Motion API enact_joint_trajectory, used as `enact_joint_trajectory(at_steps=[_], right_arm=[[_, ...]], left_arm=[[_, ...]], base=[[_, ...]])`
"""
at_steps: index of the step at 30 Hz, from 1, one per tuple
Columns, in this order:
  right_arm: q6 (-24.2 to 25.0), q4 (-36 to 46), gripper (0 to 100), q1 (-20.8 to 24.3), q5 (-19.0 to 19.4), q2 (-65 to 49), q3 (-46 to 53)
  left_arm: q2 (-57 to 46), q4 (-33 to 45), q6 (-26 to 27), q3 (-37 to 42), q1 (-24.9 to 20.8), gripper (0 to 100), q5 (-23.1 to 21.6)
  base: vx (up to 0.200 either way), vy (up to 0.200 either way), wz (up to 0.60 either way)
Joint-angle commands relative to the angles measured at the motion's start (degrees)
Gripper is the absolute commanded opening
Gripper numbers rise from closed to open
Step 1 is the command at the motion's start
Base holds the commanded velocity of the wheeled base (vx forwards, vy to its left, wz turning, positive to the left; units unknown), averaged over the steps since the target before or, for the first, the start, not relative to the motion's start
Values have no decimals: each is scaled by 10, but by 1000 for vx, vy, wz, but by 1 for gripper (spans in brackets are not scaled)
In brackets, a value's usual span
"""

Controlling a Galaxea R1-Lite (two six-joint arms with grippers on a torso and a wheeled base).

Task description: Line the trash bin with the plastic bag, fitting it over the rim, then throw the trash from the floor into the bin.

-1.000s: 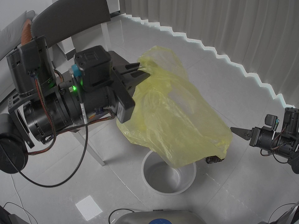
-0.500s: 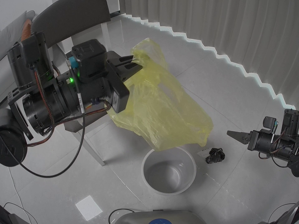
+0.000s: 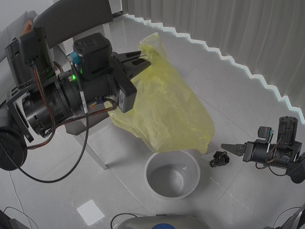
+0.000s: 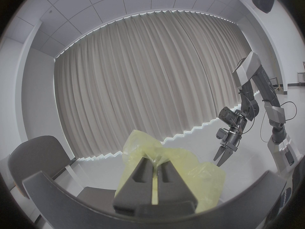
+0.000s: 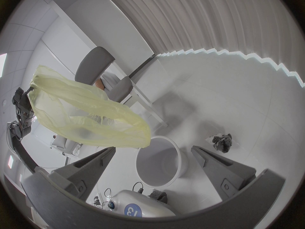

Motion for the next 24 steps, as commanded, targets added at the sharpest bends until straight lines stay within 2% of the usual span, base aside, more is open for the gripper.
enact_joint_trajectory(at_steps=[1,14,19,24], right_arm=[[0,0,100,1,0,17,-2],[2,-13,100,-11,0,31,-6],[51,-30,100,-7,-1,35,-13],[59,-42,100,-6,4,37,-10]], left_arm=[[-1,0,-1,0,-9,0,-1],[-5,-1,-7,-3,-25,0,-1],[-7,-4,-22,-7,-41,0,-1],[-7,-3,-22,-27,-46,0,-1]], base=[[0,0,0],[0,0,0],[0,0,0],[0,0,0]])
